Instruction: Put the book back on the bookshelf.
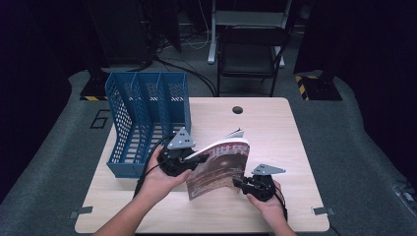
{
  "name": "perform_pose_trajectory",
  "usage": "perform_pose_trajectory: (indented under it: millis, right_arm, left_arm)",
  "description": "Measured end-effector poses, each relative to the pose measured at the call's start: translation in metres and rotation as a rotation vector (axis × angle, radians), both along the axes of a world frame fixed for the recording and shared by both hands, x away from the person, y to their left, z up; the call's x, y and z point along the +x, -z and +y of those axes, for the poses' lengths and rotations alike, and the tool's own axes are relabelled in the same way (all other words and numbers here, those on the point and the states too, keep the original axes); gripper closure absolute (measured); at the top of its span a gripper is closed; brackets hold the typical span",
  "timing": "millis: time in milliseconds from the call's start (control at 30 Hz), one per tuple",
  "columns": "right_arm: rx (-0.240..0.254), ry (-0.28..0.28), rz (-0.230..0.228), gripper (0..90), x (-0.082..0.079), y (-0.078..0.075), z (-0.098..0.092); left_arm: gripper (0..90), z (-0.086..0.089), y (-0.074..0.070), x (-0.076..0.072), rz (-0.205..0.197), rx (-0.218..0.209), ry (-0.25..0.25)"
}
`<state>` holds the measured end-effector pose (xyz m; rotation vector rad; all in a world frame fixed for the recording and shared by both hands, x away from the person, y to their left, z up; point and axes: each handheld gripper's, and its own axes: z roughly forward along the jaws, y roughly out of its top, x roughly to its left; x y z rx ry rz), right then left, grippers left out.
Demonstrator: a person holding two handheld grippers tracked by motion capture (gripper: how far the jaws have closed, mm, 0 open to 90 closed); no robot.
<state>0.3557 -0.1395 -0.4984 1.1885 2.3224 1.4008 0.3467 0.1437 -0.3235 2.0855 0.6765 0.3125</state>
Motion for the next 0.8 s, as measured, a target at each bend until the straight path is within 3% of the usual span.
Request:
perform_pose_trajectory:
  millis: [300, 567, 800]
  right_arm:
    - [0.001, 0.002, 0.006, 75.0, -0.001, -0.001, 0.001]
    - [-0.013, -0.018, -0.038, 78.4, -0.002, -0.006, 0.003]
    - [0.045, -0.015, -0.056, 79.3, -0.005, -0.017, 0.000]
  left_arm:
    - [83.9, 0.002, -0.001, 0.001, 0.010, -0.003, 0.007]
    - [83.9, 0.007, -0.007, 0.001, 0.005, -0.015, 0.000]
    - [83.9, 0.013, -0.018, 0.001, 0.003, -0.045, 0.005]
